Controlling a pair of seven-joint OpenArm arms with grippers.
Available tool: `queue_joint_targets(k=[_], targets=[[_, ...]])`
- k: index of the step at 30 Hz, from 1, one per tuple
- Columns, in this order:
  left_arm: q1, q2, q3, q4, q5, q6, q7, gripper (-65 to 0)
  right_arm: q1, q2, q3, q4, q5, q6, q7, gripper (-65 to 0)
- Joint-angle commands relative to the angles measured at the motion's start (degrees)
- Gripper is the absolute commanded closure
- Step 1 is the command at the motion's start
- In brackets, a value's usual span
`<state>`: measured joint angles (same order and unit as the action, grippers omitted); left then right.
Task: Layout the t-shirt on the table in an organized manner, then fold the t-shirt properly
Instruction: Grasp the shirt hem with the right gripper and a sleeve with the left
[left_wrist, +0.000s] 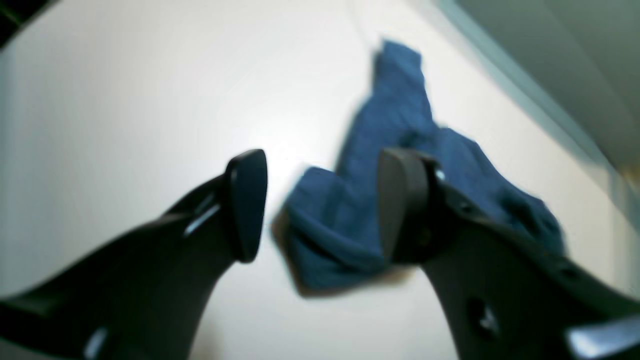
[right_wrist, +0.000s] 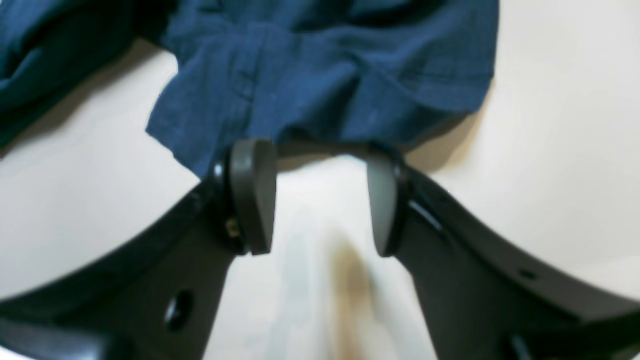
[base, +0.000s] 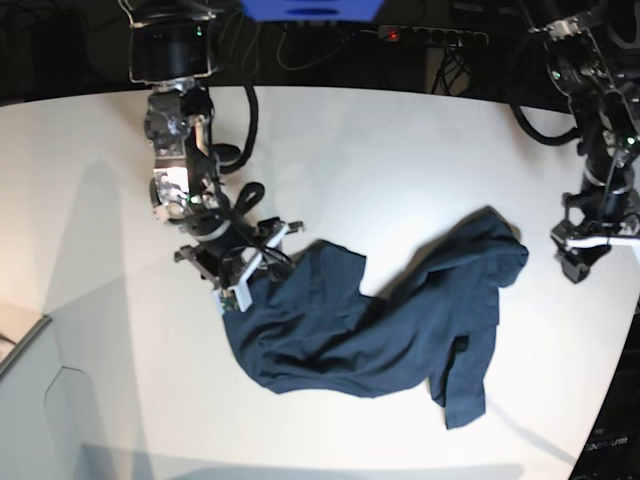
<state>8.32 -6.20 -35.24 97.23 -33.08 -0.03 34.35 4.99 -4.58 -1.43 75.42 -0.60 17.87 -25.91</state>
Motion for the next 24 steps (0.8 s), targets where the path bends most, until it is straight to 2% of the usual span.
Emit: queue_joint_targets(k=[1, 21, 24], targets=[[-0.3, -0.4, -0.2, -1.5, -0.5, -0.2, -0.5, -34.2, 1.6, -0.2, -0.5, 0.9, 0.7, 0.4, 1.3, -29.4], [-17.2, -0.2, 0.1, -32.1, 0.2, -0.3, -0.6, -34.1, -2.6, 1.7, -1.3, 1.3, 0.6, 0.4, 1.3, -29.4], [-18.4, -0.5, 4.0, -34.0, 0.0, -0.3, -0.6, -33.9, -2.9, 1.7, -1.3, 1.3, 0.6, 0.4, 1.3, -29.4]])
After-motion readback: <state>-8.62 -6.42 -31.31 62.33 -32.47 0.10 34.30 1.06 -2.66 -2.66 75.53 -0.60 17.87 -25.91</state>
